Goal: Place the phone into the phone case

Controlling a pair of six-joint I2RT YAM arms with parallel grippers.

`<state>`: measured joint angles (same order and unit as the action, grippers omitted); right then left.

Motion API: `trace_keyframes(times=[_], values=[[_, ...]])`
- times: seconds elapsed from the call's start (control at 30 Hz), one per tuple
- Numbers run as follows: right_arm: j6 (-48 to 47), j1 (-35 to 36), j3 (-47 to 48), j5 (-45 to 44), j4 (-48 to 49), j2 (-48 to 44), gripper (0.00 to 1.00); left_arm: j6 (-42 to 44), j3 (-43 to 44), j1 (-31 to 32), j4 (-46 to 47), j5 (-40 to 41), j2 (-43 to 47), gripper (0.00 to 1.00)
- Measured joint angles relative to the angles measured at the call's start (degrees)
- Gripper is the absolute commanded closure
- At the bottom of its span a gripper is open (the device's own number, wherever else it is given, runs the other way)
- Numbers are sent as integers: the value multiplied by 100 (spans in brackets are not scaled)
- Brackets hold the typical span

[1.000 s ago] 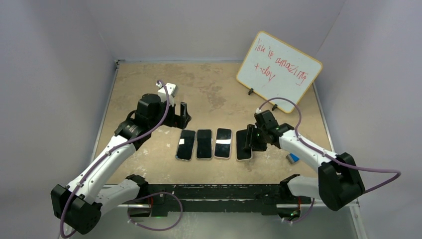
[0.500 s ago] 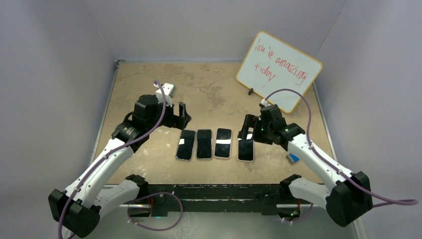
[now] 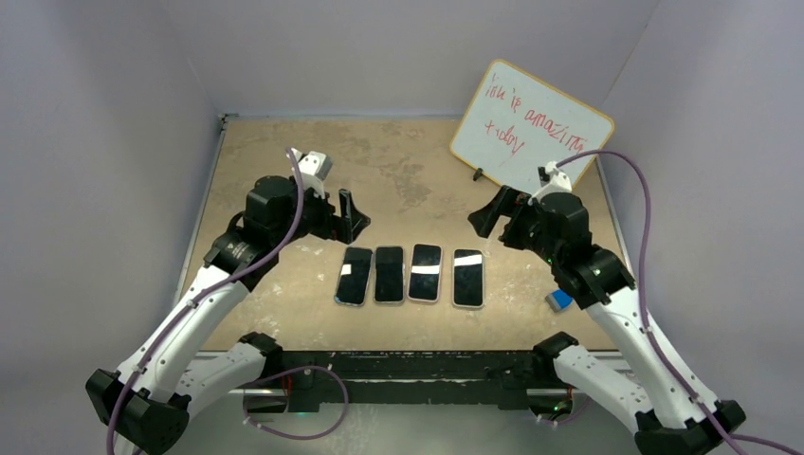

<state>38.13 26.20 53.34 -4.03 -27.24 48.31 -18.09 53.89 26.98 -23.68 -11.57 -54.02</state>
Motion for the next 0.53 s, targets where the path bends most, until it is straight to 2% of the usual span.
trace_keyframes(times=[0.33,0.53], values=[[22,0,22,-70,319,-1067,1,-280,400,0,33,-50,94,3],[28,0,0,4,452,-1189,1,-411,385,0,105,-85,273,3]])
